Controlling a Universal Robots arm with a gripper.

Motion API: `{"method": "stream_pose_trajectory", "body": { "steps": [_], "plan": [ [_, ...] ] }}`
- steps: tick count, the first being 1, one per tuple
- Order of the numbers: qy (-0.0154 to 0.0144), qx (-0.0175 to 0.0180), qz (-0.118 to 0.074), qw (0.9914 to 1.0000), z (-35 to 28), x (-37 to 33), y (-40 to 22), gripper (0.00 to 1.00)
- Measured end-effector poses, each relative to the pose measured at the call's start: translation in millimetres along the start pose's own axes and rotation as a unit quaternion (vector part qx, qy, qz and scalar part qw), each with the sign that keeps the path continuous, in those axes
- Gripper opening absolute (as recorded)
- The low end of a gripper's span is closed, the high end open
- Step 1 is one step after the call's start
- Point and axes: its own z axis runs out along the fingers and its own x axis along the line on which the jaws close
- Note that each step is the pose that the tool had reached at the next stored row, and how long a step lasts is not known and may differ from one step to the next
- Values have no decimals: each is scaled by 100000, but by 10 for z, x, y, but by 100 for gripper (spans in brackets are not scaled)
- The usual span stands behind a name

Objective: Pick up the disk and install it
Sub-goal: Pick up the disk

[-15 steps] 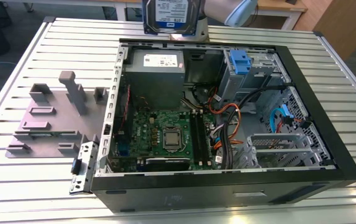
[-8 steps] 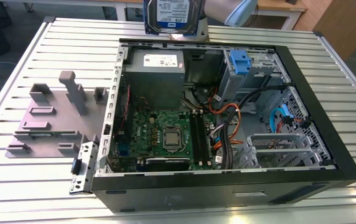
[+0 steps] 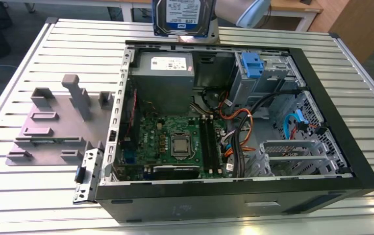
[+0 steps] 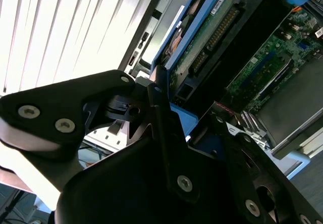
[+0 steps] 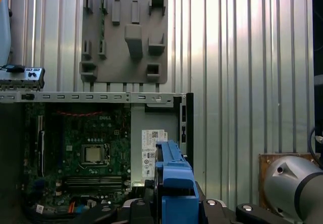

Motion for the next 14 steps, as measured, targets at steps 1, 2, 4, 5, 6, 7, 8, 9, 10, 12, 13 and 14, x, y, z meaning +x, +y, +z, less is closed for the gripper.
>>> {"method": "stream_pose_trajectory", "body": {
  "steps": [1,2,4,5,6,7,8,9,10,12,13,14],
  "plan": [
    [2,0,1,100000,0,0,-3,37],
    [1,-1,-1,100000,0,0,-6,37],
    [2,0,-1,100000,-1,0,-12,37],
    [2,0,-1,100000,-1,0,-16,37],
    [0,0,0,100000,-1,0,-19,37],
    [1,2,3,100000,-1,0,-22,37],
    [0,1,0,100000,-1,0,-26,37],
    [3,-2,0,100000,-1,-1,-30,37],
    [1,2,-3,100000,-1,-1,-33,37],
    [2,1,1,100000,-1,-1,-41,37],
    [1,-1,1,100000,-2,-1,-45,37],
    [2,-1,-1,100000,-2,-1,-48,37]
  ]
}}
